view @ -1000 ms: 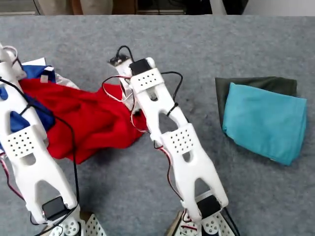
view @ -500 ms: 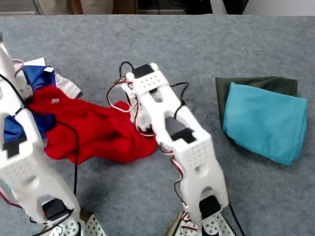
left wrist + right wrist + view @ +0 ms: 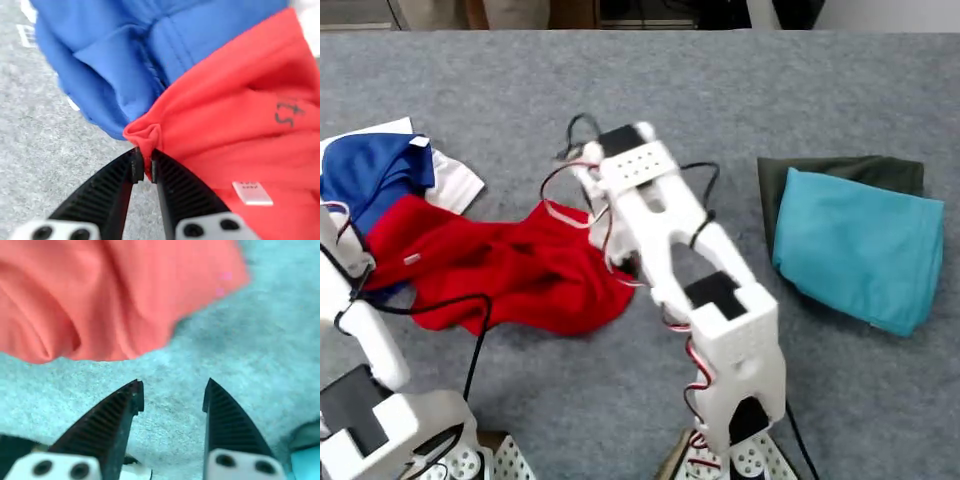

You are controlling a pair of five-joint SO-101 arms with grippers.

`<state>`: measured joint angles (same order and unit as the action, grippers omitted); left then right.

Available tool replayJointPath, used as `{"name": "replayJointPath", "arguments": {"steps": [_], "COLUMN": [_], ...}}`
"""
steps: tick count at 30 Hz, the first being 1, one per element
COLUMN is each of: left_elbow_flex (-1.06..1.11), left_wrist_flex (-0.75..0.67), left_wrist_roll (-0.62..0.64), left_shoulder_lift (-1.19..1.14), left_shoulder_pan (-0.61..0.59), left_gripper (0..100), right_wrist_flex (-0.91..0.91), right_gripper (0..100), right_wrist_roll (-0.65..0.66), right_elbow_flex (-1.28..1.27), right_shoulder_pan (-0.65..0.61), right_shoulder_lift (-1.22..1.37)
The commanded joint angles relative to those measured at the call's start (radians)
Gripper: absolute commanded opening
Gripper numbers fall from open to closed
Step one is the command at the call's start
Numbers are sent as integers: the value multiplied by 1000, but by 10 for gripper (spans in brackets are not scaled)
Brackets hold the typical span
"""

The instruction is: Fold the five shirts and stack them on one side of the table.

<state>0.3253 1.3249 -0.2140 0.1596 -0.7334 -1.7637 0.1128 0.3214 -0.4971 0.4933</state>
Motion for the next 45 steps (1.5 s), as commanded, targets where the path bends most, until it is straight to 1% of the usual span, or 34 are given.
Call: {"name": "replayJointPath", "arguments": {"steps": [1,5,10,13,16,21,24,31,34,36,39,42,45], "left_elbow_flex": [2,3,3,3,3,3,3,20,20,28,29,29,29], "left_wrist_flex": [-37,-44,-44,-44,-44,-44,-44,-44,-44,-43,-43,-41,-41], "left_wrist_roll": [40,38,35,35,37,35,34,32,32,32,34,34,34], "left_shoulder_lift": [45,45,45,45,45,44,44,44,44,44,44,44,45], "left_shoulder_pan": [-28,-21,-21,-21,-21,-23,-23,-29,-31,-25,-23,-23,-26], "left_gripper": [19,19,19,19,19,19,19,19,19,19,19,19,19], "right_wrist_flex": [8,61,38,-21,-23,-25,-25,-25,-6,11,58,86,75], "right_gripper": [209,209,209,209,211,212,211,210,210,210,210,210,210], "right_wrist_roll": [-26,-26,-34,-100,-129,-172,-175,-166,-158,-133,-130,-137,-138], "right_elbow_flex": [137,315,553,697,777,776,727,381,278,265,272,320,407], "right_shoulder_pan": [47,41,30,30,31,12,8,10,15,13,10,10,2], "right_shoulder_lift": [-77,25,268,409,498,509,489,252,188,185,202,245,311]}}
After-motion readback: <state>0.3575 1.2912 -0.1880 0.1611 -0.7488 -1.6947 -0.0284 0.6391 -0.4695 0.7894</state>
